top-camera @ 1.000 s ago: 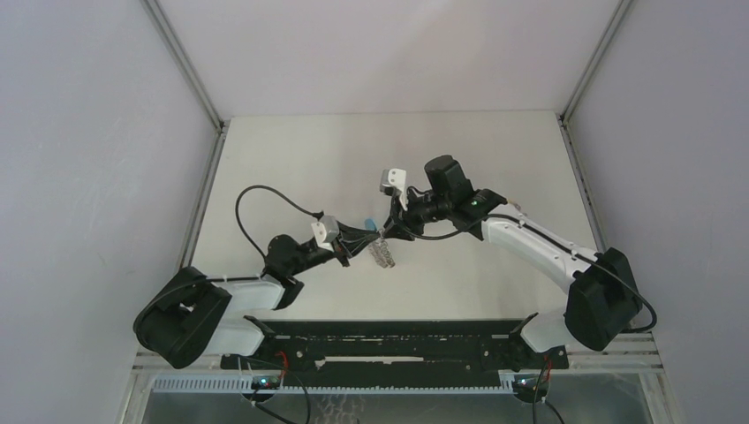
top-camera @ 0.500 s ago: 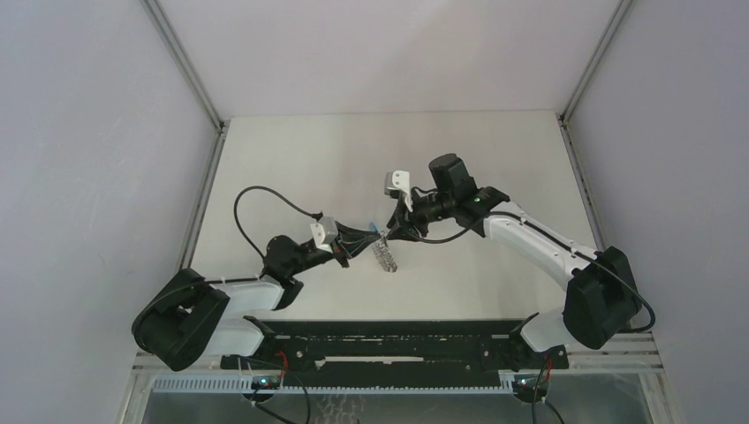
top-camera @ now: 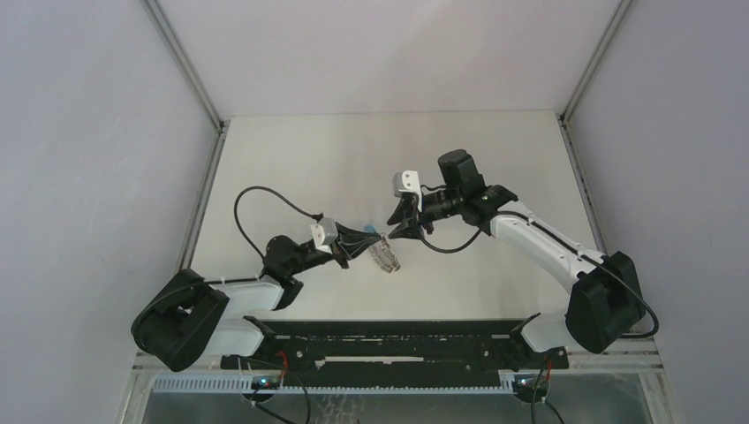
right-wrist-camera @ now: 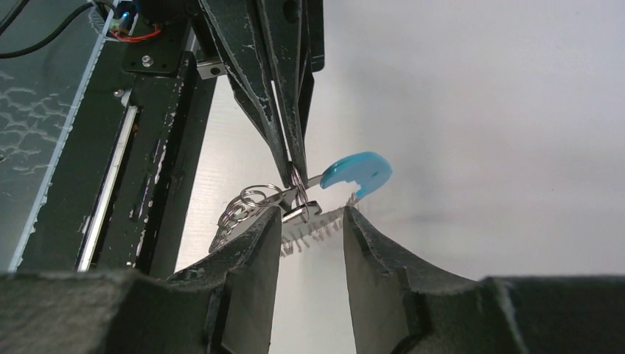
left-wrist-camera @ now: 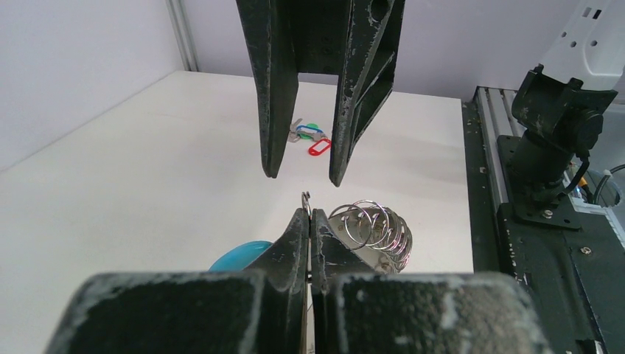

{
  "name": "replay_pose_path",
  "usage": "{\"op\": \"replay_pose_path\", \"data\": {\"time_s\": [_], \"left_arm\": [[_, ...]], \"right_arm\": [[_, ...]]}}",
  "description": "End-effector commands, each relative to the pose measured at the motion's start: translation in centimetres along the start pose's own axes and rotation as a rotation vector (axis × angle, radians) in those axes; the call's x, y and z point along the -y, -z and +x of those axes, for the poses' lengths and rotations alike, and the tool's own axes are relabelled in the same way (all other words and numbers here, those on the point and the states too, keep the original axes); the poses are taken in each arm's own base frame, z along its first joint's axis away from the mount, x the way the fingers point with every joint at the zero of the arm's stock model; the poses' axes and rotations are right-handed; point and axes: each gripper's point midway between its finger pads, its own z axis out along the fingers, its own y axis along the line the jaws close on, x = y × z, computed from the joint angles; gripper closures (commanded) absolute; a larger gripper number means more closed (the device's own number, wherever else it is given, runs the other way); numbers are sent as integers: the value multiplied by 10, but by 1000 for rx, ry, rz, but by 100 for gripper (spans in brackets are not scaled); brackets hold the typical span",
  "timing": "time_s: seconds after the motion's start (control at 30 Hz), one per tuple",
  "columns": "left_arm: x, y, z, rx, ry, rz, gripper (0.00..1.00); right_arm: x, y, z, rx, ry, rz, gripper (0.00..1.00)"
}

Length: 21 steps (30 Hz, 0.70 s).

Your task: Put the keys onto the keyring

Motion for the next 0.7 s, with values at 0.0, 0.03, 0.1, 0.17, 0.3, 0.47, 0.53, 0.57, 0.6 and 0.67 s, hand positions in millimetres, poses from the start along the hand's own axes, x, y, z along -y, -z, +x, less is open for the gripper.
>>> {"op": "replay_pose_path", "data": {"time_s": [0.0, 0.03, 0.1, 0.17, 0.3, 0.47, 0.53, 0.57, 0.6, 0.67], "left_arm": [[9, 0, -24, 82, -54, 34, 100], [8, 0, -25, 82, -54, 34, 100], [9, 0, -25, 83, -53, 38, 100], [9, -1, -26, 85, -55, 40, 100], [10, -1, -27, 87, -56, 45, 100], [12, -1, -28, 89, -55, 51, 100], [12, -1, -29, 91, -56, 53, 100], [11, -1, -29, 92, -58, 51, 100], [11, -1, -28, 90, -55, 52, 100], [11, -2, -27, 87, -53, 52, 100]], "right_arm": [[-4, -6, -11, 57, 82, -54, 64], [-4, -7, -10, 56, 84, -58, 64], [-4, -10, -7, 54, 80, -68, 64], [-5, -12, -4, 50, 76, -79, 65], [-5, -16, 1, 43, 69, -91, 69], [-6, -19, 3, 49, 62, -108, 79], [-7, -20, 2, 54, 64, -116, 83], [-8, -20, 2, 57, 67, -119, 85], [-9, -19, 0, 60, 72, -121, 88], [-11, -19, -1, 66, 77, -129, 92]]}}
